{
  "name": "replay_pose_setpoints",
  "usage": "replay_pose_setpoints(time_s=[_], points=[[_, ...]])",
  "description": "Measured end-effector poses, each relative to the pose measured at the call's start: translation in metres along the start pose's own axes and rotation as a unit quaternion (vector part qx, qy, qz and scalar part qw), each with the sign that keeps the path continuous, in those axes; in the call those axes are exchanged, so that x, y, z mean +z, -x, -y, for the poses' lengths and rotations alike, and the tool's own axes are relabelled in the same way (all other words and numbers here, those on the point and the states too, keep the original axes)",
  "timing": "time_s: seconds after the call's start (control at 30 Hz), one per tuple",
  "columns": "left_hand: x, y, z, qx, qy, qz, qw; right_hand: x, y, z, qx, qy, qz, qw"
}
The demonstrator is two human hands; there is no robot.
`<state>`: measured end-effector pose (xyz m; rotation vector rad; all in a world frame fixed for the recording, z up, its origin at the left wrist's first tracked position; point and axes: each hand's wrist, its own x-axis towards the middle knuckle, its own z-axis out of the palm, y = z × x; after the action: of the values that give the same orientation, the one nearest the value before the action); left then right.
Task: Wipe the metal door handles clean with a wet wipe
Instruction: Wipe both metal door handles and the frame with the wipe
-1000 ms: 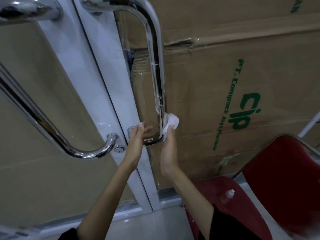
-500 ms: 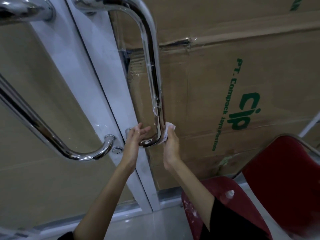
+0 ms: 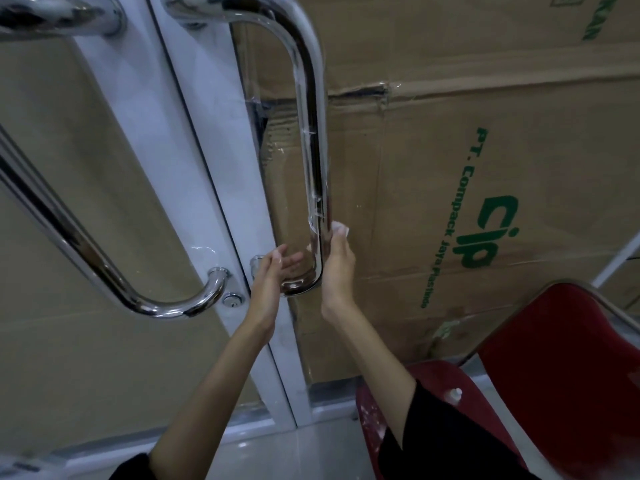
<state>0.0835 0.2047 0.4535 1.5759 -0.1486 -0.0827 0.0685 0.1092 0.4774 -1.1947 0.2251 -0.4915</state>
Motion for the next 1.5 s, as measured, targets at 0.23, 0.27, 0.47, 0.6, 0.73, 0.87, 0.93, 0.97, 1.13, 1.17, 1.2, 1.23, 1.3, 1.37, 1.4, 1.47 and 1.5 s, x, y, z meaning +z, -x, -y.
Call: replay_pose_setpoints(time_s=[0.23, 0.27, 0.47, 0.6, 0.73, 0.87, 0.93, 0.97, 1.13, 1.17, 1.2, 1.23, 1.3, 1.37, 1.4, 1.47, 1.5], points=[[-0.002, 0.001, 0.001, -0.004, 0.016, 0.002, 1.0, -0.005, 0.027, -0.025, -0.043, 0.045, -0.008, 0.998], [-0.001, 0.001, 0.001, -0.003, 0.019, 0.001, 1.0, -0.006, 0.024, -0.02, -0.042, 0.046, -0.002, 0.998], [-0.003, 0.003, -0.003, -0.021, 0.045, 0.01, 0.999, 0.017, 0.012, -0.011, -0.213, 0.208, 0.015, 0.954], [-0.015, 0.006, -0.009, -0.039, 0.09, 0.003, 0.995, -0.033, -0.006, -0.049, -0.492, 0.542, 0.041, 0.68], [-0.04, 0.014, -0.015, -0.022, 0.123, -0.01, 0.992, -0.067, -0.027, -0.048, -0.595, 0.705, -0.018, 0.387], [-0.05, 0.016, -0.027, -0.015, 0.129, -0.012, 0.992, -0.036, -0.032, -0.03, -0.587, 0.766, 0.004, 0.263], [-0.049, 0.016, -0.032, -0.015, 0.138, 0.002, 0.99, -0.023, -0.036, -0.02, -0.57, 0.789, 0.01, 0.23], [-0.05, 0.017, -0.034, -0.016, 0.142, 0.01, 0.99, -0.023, -0.038, -0.012, -0.57, 0.789, -0.012, 0.226], [-0.066, 0.019, -0.029, -0.02, 0.146, -0.015, 0.989, -0.051, -0.038, 0.024, -0.641, 0.716, -0.15, 0.233], [-0.067, 0.018, -0.03, -0.025, 0.148, -0.021, 0.989, -0.051, -0.038, 0.023, -0.638, 0.72, -0.148, 0.23], [-0.065, 0.02, -0.029, -0.033, 0.152, -0.025, 0.987, -0.051, -0.034, 0.018, -0.631, 0.732, -0.134, 0.217], [-0.062, 0.02, -0.03, -0.039, 0.153, -0.023, 0.987, -0.05, -0.032, 0.009, -0.626, 0.746, -0.11, 0.199], [-0.053, 0.021, -0.033, -0.037, 0.15, -0.005, 0.988, -0.055, -0.034, -0.006, -0.627, 0.761, -0.066, 0.152], [-0.047, 0.022, -0.038, -0.037, 0.148, 0.013, 0.988, -0.059, -0.035, 0.002, -0.638, 0.757, -0.044, 0.133], [-0.047, 0.023, -0.04, -0.034, 0.145, 0.018, 0.989, -0.058, -0.036, 0.01, -0.644, 0.75, -0.053, 0.14], [-0.049, 0.022, -0.042, -0.026, 0.147, 0.011, 0.989, -0.048, -0.04, 0.025, -0.643, 0.736, -0.101, 0.187], [-0.051, 0.021, -0.043, -0.026, 0.151, 0.006, 0.988, -0.041, -0.04, 0.028, -0.633, 0.735, -0.116, 0.214]])
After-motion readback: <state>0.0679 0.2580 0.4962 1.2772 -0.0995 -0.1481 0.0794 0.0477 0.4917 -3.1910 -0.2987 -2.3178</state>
